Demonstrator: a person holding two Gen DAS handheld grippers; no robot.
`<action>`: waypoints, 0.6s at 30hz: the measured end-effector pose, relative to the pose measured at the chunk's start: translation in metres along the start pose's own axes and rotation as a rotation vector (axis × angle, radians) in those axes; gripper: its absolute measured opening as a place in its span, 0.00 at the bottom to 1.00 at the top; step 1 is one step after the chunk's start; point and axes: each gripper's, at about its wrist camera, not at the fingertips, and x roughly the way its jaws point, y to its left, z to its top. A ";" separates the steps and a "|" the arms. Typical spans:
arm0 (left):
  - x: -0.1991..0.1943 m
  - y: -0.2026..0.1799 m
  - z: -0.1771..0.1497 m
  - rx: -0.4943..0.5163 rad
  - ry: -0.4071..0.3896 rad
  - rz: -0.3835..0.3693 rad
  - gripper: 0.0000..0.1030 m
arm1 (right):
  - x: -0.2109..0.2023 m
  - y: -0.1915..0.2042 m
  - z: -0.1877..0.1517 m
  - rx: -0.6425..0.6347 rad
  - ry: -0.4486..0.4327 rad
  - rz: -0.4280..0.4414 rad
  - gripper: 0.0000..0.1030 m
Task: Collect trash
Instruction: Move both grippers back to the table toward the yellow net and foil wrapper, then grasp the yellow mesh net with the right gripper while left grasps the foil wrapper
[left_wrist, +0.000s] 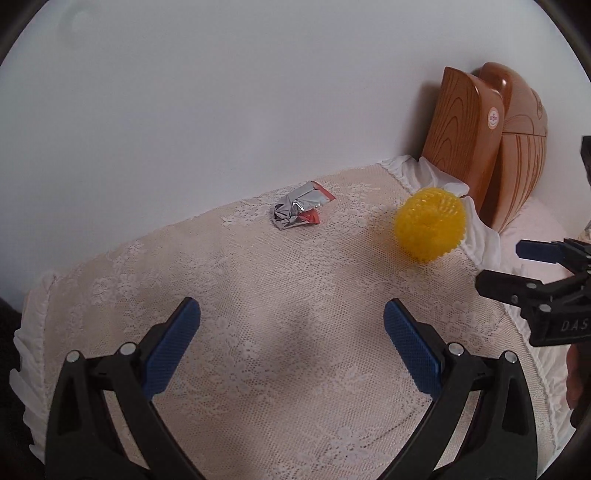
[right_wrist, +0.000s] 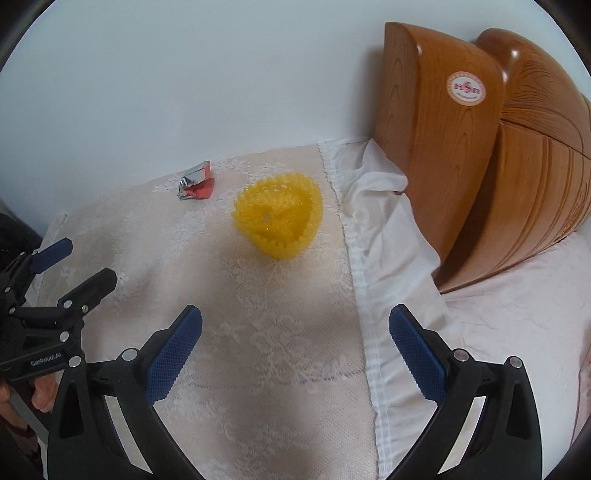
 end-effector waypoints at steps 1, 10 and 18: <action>0.004 0.001 0.002 0.001 0.003 -0.003 0.93 | 0.012 0.001 0.009 -0.004 0.016 0.006 0.98; 0.039 0.004 0.025 0.025 0.017 -0.005 0.93 | 0.080 0.003 0.052 0.012 0.097 -0.062 0.56; 0.080 -0.012 0.054 0.249 -0.050 0.021 0.93 | 0.030 -0.019 0.032 0.054 0.031 -0.007 0.29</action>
